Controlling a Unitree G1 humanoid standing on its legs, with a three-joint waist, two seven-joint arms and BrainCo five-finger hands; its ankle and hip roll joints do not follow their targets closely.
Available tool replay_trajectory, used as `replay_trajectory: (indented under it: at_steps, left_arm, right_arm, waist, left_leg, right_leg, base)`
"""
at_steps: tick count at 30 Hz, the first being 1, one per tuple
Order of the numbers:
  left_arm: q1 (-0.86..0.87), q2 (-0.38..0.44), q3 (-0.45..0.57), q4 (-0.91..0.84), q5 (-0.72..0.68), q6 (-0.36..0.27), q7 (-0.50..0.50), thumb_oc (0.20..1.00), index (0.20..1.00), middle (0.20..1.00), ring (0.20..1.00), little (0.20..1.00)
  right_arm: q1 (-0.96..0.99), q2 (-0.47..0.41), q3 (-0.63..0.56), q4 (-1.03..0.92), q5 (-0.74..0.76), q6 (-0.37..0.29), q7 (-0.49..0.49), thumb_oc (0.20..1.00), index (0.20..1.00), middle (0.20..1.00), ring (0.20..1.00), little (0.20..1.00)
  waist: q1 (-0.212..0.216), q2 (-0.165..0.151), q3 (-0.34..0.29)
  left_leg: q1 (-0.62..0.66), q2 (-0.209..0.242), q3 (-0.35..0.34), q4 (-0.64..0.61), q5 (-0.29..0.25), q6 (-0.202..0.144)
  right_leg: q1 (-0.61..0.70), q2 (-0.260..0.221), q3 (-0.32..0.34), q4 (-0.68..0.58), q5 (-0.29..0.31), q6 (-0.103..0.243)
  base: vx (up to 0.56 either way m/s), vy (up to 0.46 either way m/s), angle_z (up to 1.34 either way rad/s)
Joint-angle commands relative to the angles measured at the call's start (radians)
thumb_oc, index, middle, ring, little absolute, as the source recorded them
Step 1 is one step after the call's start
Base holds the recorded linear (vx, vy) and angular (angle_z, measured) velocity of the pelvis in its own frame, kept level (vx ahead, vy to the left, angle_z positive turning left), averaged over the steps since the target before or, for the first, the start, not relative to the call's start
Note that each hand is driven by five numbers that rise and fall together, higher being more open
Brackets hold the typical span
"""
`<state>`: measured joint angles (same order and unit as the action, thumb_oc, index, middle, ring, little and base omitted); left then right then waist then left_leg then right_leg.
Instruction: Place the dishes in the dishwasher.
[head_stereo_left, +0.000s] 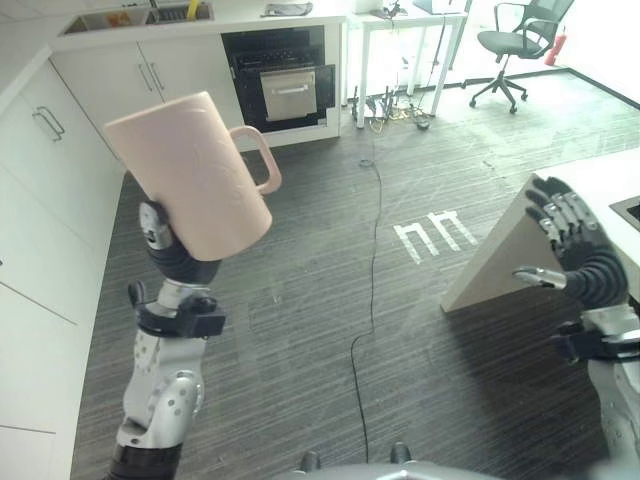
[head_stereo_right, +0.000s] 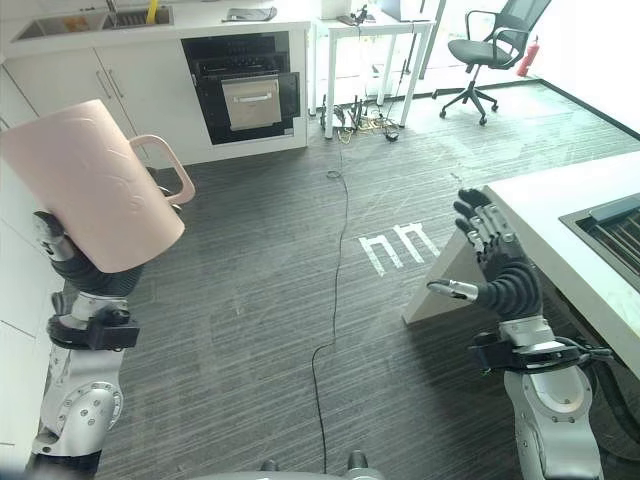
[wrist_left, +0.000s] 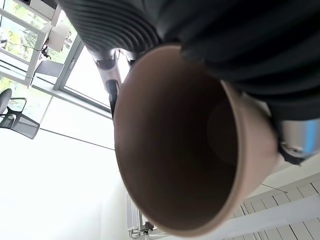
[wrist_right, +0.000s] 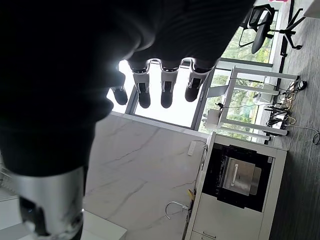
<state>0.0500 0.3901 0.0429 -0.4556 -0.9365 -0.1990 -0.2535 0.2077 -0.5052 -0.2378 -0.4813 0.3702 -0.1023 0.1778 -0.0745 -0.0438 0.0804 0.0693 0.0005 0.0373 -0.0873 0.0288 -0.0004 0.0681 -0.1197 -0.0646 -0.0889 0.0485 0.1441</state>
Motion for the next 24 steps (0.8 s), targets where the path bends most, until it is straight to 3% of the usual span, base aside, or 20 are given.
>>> replay_trajectory:
  at_steps: [1,7,9,10,13,16,17,18,19,21,24]
  left_arm:
    - [-0.028,0.015,0.044,-0.014,-0.021,-0.066,-0.015,0.200,0.200,0.200,0.200,0.200]
    - [-0.012,0.002,0.066,-0.005,-0.069,-0.060,-0.027,0.200,0.200,0.200,0.200,0.200]
    - [0.001,-0.004,0.073,-0.002,-0.077,-0.065,-0.037,0.200,0.200,0.200,0.200,0.200]
    - [0.016,-0.012,0.081,0.002,-0.084,-0.072,-0.057,0.200,0.200,0.200,0.200,0.200]
    - [0.039,-0.028,0.094,-0.002,-0.080,-0.066,-0.080,0.200,0.200,0.200,0.200,0.200]
    - [0.026,-0.030,0.090,-0.004,-0.051,-0.053,-0.049,0.200,0.200,0.200,0.200,0.200]
    - [0.027,-0.023,0.088,-0.003,-0.061,-0.060,-0.023,0.200,0.200,0.200,0.200,0.200]
    - [0.036,-0.020,0.086,-0.001,-0.066,-0.071,-0.011,0.200,0.200,0.200,0.200,0.200]
    - [0.052,-0.022,0.084,-0.001,-0.066,-0.083,-0.008,0.200,0.200,0.200,0.200,0.200]
    - [0.079,-0.029,0.092,-0.005,-0.076,-0.093,-0.022,0.200,0.200,0.200,0.200,0.200]
    - [0.069,-0.019,0.105,0.001,-0.100,-0.107,-0.016,0.200,0.200,0.200,0.200,0.200]
  right_arm:
    - [-0.026,-0.033,-0.032,-0.039,-0.002,-0.035,-0.022,1.000,1.000,1.000,1.000,1.000]
    - [-0.013,-0.037,-0.055,-0.035,-0.029,-0.044,-0.027,1.000,1.000,1.000,1.000,1.000]
    - [-0.011,-0.045,-0.061,-0.032,-0.024,-0.047,-0.028,1.000,1.000,1.000,1.000,1.000]
    - [-0.006,-0.049,-0.065,-0.026,-0.030,-0.056,-0.031,1.000,1.000,1.000,1.000,1.000]
    - [-0.008,-0.046,-0.065,-0.013,-0.041,-0.068,-0.017,1.000,1.000,1.000,1.000,1.000]
    - [-0.030,-0.040,-0.044,-0.014,-0.051,-0.051,-0.008,1.000,1.000,1.000,1.000,1.000]
    - [-0.028,-0.035,-0.039,-0.009,-0.061,-0.053,0.009,1.000,1.000,1.000,1.000,1.000]
    - [-0.022,-0.038,-0.038,-0.004,-0.070,-0.057,0.020,1.000,1.000,1.000,1.000,1.000]
    - [-0.015,-0.045,-0.039,0.000,-0.088,-0.068,0.029,1.000,1.000,1.000,1.000,1.000]
    - [-0.005,-0.073,-0.061,-0.002,-0.062,-0.072,0.049,1.000,1.000,1.000,1.000,1.000]
    - [-0.002,-0.102,-0.090,-0.007,-0.017,-0.071,0.061,1.000,1.000,1.000,1.000,1.000]
  waist:
    - [-0.002,0.025,-0.042]
    - [-0.010,0.026,-0.038]
    - [-0.006,0.009,-0.017]
    - [0.000,-0.013,0.015]
    - [0.005,-0.020,0.057]
    - [0.013,0.001,0.063]
    - [0.013,0.016,0.049]
    - [0.019,0.028,0.039]
    - [0.027,0.031,0.034]
    - [0.037,0.030,0.024]
    - [0.044,0.025,0.001]
  left_leg:
    - [-0.008,0.009,-0.011,0.000,-0.100,-0.020]
    - [0.038,0.040,0.011,0.000,-0.103,-0.037]
    - [0.008,0.032,0.029,0.130,-0.131,-0.051]
    - [-0.083,0.027,0.041,0.355,-0.119,-0.062]
    - [-0.216,0.016,0.034,0.573,-0.111,-0.055]
    - [-0.219,0.055,0.073,0.356,-0.077,-0.058]
    - [-0.181,0.072,0.084,0.172,-0.050,-0.059]
    - [-0.165,0.092,0.072,0.037,0.015,-0.071]
    - [-0.191,0.118,0.056,0.000,0.062,-0.086]
    - [-0.228,0.145,0.056,0.000,0.095,-0.101]
    - [-0.219,0.135,0.089,0.000,0.066,-0.090]
  right_leg:
    - [0.004,0.073,0.019,0.002,-0.094,-0.022]
    - [0.025,0.113,0.052,0.010,-0.119,-0.051]
    - [0.032,0.107,0.052,0.029,-0.126,-0.065]
    - [0.048,0.099,0.049,0.044,-0.137,-0.086]
    - [0.052,0.102,0.074,0.077,-0.147,-0.107]
    - [0.090,0.116,0.087,0.064,-0.180,-0.094]
    - [0.119,0.114,0.078,0.035,-0.189,-0.082]
    - [0.154,0.114,0.085,0.010,-0.198,-0.076]
    - [0.183,0.110,0.092,0.002,-0.212,-0.075]
    - [0.212,0.094,0.081,0.002,-0.241,-0.066]
    - [0.242,0.040,0.046,0.041,-0.276,-0.025]
  base:
    - [0.08,-0.276,-0.06]
    - [0.12,-0.301,-0.04]
    - [0.11,-0.352,-0.04]
    - [0.10,-0.315,0.00]
    - [0.13,-0.177,-0.06]
    - [0.33,0.084,-0.20]
    - [0.60,0.325,-0.19]
    - [0.68,0.402,-0.12]
    - [0.54,0.340,-0.17]
    - [0.50,0.390,-0.33]
    - [0.48,0.471,-0.31]
